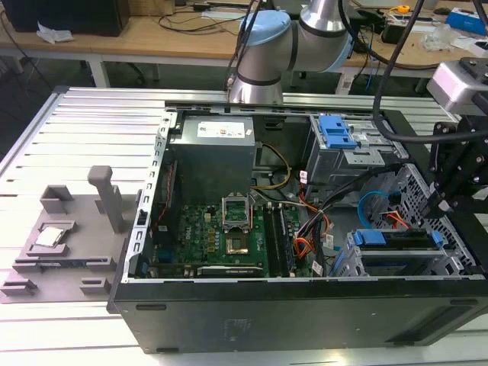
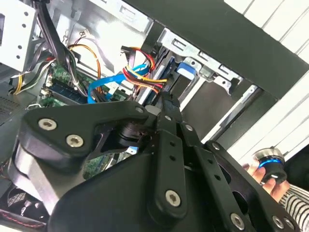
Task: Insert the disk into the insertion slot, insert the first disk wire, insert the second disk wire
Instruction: 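Insert the first disk wire, then insert the second disk wire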
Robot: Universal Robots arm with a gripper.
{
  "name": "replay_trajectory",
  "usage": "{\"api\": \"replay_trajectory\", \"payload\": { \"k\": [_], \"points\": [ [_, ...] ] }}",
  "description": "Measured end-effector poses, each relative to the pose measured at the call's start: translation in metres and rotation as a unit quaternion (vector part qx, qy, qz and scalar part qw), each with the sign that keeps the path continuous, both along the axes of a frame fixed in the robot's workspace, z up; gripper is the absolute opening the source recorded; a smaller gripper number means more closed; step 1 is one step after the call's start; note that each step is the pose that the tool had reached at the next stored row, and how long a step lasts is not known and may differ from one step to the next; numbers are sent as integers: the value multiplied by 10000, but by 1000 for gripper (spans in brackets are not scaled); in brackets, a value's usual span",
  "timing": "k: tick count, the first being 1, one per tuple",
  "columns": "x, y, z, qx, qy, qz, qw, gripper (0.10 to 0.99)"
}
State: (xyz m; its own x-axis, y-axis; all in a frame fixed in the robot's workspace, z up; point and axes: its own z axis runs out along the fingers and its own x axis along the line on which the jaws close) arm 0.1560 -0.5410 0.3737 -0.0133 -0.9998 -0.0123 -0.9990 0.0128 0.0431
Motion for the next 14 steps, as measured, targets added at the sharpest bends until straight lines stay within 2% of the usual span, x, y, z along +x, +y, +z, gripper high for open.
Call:
{"api": "replay_trajectory", "payload": {
  "k": [2, 5, 14],
  "points": [
    [-8, 0, 23, -2, 0, 1, 10000, 106],
    [-9, 0, 191, -5, 0, 1, 10000, 106],
    [-9, 1, 196, -4, 0, 0, 10000, 106]
  ]
}}
